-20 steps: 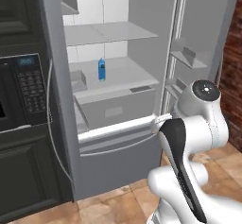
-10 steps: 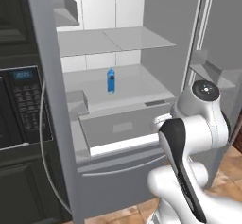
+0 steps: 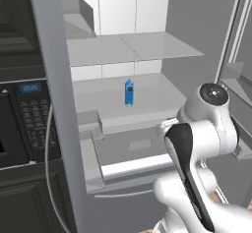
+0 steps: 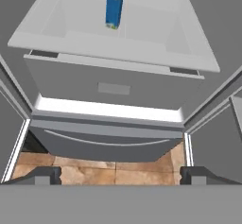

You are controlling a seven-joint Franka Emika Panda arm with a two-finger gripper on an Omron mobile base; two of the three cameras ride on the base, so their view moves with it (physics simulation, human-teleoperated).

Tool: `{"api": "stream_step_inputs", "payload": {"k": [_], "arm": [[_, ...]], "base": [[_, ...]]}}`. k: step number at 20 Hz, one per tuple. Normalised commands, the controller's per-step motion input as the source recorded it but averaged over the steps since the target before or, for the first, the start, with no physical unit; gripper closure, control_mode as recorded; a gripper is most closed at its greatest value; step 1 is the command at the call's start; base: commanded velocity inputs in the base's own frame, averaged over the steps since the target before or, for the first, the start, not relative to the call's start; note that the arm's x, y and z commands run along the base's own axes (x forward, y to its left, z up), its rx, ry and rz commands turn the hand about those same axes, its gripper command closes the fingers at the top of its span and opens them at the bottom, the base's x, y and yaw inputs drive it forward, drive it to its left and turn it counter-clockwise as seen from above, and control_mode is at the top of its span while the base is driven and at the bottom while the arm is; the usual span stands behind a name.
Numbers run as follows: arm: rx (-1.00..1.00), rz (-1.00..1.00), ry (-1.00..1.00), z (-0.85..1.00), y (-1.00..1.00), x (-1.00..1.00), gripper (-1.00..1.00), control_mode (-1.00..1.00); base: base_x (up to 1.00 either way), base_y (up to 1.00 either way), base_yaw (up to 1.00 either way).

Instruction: Take a sugar cube from the saucer and place it inside the coffee. Then, grab milk from the fridge and place it next to the coffee on the counter to sweeten the coffee.

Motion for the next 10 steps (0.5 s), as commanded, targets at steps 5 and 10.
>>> {"api": "stream_step_inputs", "payload": {"k": [5, 10], "arm": [[0.00, 0.00, 0.00, 0.00, 0.00, 0.00, -1.00, 1.00], [0.00, 0.00, 0.00, 0.00, 0.00, 0.00, -1.00, 1.00]], "base": [[0.06, -0.01, 0.01], [0.17, -0.04, 0.07]]}}
